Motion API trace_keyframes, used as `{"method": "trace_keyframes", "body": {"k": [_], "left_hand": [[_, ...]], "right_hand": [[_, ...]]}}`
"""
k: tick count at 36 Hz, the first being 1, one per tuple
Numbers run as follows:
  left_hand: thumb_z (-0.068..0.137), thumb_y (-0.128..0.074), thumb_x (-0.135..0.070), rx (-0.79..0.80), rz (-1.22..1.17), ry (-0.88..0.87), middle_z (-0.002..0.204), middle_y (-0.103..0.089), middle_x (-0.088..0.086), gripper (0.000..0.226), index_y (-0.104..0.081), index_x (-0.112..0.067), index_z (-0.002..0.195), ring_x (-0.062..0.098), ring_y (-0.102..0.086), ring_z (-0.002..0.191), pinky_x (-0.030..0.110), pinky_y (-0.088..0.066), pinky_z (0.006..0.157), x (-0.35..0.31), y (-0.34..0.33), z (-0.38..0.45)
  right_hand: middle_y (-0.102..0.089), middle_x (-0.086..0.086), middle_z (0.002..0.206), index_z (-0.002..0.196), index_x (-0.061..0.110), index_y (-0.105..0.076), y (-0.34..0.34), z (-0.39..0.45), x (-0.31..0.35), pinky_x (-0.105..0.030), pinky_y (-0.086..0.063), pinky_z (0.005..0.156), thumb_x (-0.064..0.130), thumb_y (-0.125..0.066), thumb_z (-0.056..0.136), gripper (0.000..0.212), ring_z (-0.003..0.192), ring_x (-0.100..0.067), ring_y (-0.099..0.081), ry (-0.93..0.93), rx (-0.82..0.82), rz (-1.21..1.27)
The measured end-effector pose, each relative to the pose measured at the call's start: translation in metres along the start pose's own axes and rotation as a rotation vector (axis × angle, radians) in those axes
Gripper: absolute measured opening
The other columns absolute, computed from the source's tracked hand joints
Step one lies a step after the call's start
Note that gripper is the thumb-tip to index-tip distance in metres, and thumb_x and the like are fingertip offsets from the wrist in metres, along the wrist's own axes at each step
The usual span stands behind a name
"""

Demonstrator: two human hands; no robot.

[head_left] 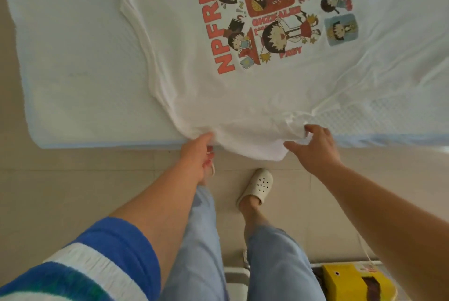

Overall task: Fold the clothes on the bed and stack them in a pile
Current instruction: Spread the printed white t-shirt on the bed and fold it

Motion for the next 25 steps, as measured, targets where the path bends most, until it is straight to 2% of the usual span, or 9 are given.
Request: {"method": "trace_keyframes", "body": {"k": [3, 5, 8, 10, 13, 16, 19, 22, 25], "left_hand": [[0.09, -0.059, -0.028, 0.057, -0.229, 0.031, 0.079, -0.059, 0.003, 0.012, -0.055, -0.019, 0.081, 0.017, -0.056, 0.074, 0.031, -0.041, 0.078, 0.012, -0.018, 0.004], [0.088, -0.06, -0.026, 0.053, -0.312, 0.028, 0.083, -0.06, 0.002, 0.01, -0.056, -0.019, 0.083, 0.016, -0.057, 0.082, 0.033, -0.038, 0.088, 0.017, -0.021, 0.007], [0.087, -0.061, -0.022, 0.041, -0.385, 0.003, 0.089, -0.062, 0.001, 0.004, -0.058, -0.019, 0.087, 0.016, -0.058, 0.087, 0.033, -0.039, 0.088, 0.022, -0.017, 0.011], [0.089, -0.06, -0.019, 0.045, -0.479, -0.017, 0.091, -0.065, 0.004, 0.004, -0.058, -0.016, 0.089, 0.017, -0.061, 0.085, 0.032, -0.046, 0.086, 0.025, -0.011, 0.012], [0.089, -0.062, -0.022, -0.001, -0.473, -0.056, 0.089, -0.067, 0.003, 0.007, -0.058, -0.016, 0.089, 0.017, -0.064, 0.079, 0.033, -0.052, 0.076, 0.033, 0.002, 0.012], [0.087, -0.064, -0.029, -0.04, -0.348, -0.092, 0.084, -0.067, 0.001, 0.012, -0.061, -0.018, 0.087, 0.015, -0.063, 0.071, 0.029, -0.051, 0.065, 0.039, 0.01, 0.013], [0.086, -0.065, -0.035, -0.026, -0.285, -0.084, 0.082, -0.067, 0.0, 0.018, -0.062, -0.018, 0.088, 0.014, -0.061, 0.067, 0.026, -0.048, 0.058, 0.043, 0.009, 0.015], [0.08, -0.07, -0.039, 0.08, -0.192, -0.048, 0.07, -0.067, -0.005, 0.023, -0.063, -0.019, 0.088, 0.012, -0.058, 0.065, 0.025, -0.047, 0.063, 0.048, -0.004, 0.02], [0.08, -0.071, -0.03, 0.18, -0.121, -0.023, 0.095, -0.069, -0.004, 0.022, -0.064, -0.022, 0.099, 0.016, -0.06, 0.093, 0.028, -0.042, 0.081, 0.056, -0.018, 0.026]], "right_hand": [[-0.04, -0.006, 0.136, 0.137, 0.015, -0.04, 0.001, 0.017, -0.002, -0.035, -0.032, 0.1, 0.04, -0.069, 0.078, 0.071, 0.126, -0.025, -0.039, 0.0, -0.029, 0.05], [-0.05, -0.003, 0.122, 0.132, 0.015, -0.048, -0.002, 0.026, -0.008, -0.031, -0.04, 0.09, 0.04, -0.071, 0.078, 0.064, 0.116, -0.024, -0.048, -0.058, -0.003, 0.118], [-0.057, 0.006, 0.081, 0.086, 0.02, -0.061, -0.007, 0.03, -0.014, -0.023, -0.038, 0.058, 0.034, -0.075, 0.075, 0.023, 0.076, -0.016, -0.053, -0.075, 0.044, 0.303], [-0.051, 0.009, 0.071, 0.074, 0.021, -0.055, -0.006, 0.026, -0.018, -0.023, -0.04, 0.065, 0.03, -0.078, 0.073, 0.024, 0.066, -0.011, -0.048, -0.068, 0.052, 0.401], [-0.057, 0.001, 0.073, 0.076, 0.017, -0.062, -0.012, 0.012, -0.028, -0.031, -0.042, 0.081, 0.022, -0.079, 0.071, 0.018, 0.075, -0.017, -0.053, -0.068, 0.125, 0.623], [-0.066, 0.005, 0.074, 0.07, 0.017, -0.066, -0.019, -0.002, -0.045, -0.034, -0.047, 0.079, 0.027, -0.077, 0.073, 0.015, 0.078, -0.015, -0.061, -0.09, 0.154, 0.682], [-0.071, 0.003, 0.082, 0.084, 0.016, -0.068, -0.032, -0.011, -0.064, -0.03, -0.053, 0.065, 0.038, -0.073, 0.076, 0.023, 0.075, -0.013, -0.066, -0.203, 0.195, 0.733], [-0.07, 0.003, 0.065, 0.09, 0.014, -0.066, -0.053, -0.02, -0.087, -0.025, -0.053, 0.051, 0.04, -0.068, 0.082, 0.027, 0.056, -0.01, -0.067, -0.435, 0.209, 0.902], [-0.069, 0.001, 0.069, 0.092, 0.016, -0.063, -0.074, -0.023, -0.101, -0.026, -0.052, 0.052, 0.035, -0.062, 0.088, 0.02, 0.056, -0.011, -0.066, -0.592, 0.235, 1.014]]}}
Point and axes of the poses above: each hand's wrist, its own z-axis towards the middle knuckle, its own y-axis out of the back of the hand, x = y × z, the point moved 8 cm from there along z, towards the middle knuckle
